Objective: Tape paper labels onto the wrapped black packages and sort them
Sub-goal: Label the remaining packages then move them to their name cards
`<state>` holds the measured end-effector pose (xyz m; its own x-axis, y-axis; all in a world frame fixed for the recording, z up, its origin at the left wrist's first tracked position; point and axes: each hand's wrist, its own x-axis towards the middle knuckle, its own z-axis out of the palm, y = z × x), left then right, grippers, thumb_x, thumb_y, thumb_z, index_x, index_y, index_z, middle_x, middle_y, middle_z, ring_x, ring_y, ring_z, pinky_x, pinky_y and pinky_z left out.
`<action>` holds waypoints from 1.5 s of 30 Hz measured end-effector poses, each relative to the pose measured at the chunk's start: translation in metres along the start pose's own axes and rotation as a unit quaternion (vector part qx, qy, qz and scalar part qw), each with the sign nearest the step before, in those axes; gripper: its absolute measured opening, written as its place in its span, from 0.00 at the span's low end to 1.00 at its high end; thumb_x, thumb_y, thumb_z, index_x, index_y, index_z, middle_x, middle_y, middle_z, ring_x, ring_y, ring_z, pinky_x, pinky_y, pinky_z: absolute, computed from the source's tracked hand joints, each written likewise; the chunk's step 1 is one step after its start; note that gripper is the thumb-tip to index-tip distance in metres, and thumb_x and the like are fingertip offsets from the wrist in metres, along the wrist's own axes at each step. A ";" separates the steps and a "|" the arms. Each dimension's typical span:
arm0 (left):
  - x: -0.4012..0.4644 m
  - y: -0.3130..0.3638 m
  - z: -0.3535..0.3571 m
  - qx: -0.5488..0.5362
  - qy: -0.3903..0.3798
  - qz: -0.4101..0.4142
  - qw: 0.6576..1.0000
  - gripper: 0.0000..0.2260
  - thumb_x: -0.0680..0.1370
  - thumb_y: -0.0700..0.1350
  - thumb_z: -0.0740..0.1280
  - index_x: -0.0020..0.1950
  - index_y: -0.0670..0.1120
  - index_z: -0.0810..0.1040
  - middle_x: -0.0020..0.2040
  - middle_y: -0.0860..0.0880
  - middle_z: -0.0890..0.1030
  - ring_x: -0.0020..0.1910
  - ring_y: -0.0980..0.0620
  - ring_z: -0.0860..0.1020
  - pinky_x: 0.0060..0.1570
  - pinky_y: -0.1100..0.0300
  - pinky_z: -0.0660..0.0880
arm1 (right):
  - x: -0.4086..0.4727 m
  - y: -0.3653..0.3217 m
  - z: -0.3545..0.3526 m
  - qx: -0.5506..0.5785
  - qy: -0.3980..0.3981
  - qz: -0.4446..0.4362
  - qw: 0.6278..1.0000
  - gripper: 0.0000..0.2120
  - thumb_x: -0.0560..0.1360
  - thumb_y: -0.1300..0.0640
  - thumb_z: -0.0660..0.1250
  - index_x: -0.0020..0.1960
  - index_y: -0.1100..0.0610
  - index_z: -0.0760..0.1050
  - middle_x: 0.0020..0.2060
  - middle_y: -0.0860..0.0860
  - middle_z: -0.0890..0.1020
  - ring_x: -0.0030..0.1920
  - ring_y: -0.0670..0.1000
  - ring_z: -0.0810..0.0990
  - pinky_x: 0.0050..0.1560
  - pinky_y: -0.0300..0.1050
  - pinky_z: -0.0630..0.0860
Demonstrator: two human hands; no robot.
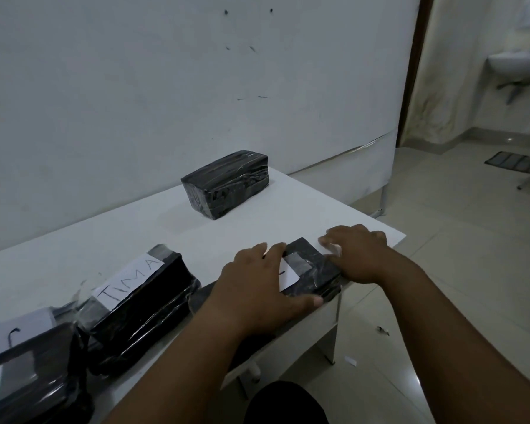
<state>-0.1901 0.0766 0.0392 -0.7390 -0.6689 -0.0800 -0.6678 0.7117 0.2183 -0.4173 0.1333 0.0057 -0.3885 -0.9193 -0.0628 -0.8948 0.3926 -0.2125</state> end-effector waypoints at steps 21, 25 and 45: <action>0.005 -0.014 0.008 0.008 0.019 -0.010 1.000 0.54 0.61 0.77 0.71 0.80 0.61 0.51 0.73 0.54 0.69 0.69 0.49 0.70 0.69 0.49 0.70 | 0.025 0.008 -0.024 -0.007 -0.028 -0.037 0.999 0.05 0.72 0.43 0.75 0.44 0.43 0.81 0.42 0.38 0.77 0.53 0.47 0.76 0.55 0.49 0.66; 0.004 -0.016 0.009 0.002 0.026 -0.010 1.000 0.54 0.60 0.77 0.70 0.80 0.61 0.51 0.73 0.54 0.69 0.69 0.49 0.70 0.69 0.49 0.70 | 0.023 0.010 -0.024 0.013 -0.042 -0.046 0.998 0.07 0.72 0.45 0.76 0.40 0.44 0.80 0.44 0.39 0.81 0.52 0.47 0.78 0.53 0.48 0.70; -0.001 -0.012 0.005 -0.017 0.006 -0.017 1.000 0.58 0.59 0.79 0.70 0.81 0.61 0.48 0.77 0.55 0.65 0.73 0.50 0.66 0.72 0.49 0.66 | 0.016 0.014 -0.033 0.035 -0.074 -0.052 0.995 0.08 0.73 0.44 0.76 0.43 0.46 0.80 0.43 0.43 0.81 0.47 0.47 0.79 0.46 0.44 0.75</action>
<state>-0.1821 0.0700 0.0315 -0.7148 -0.6952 -0.0759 -0.6887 0.6810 0.2489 -0.4436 0.1247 0.0340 -0.2536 -0.9506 -0.1788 -0.9091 0.2974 -0.2916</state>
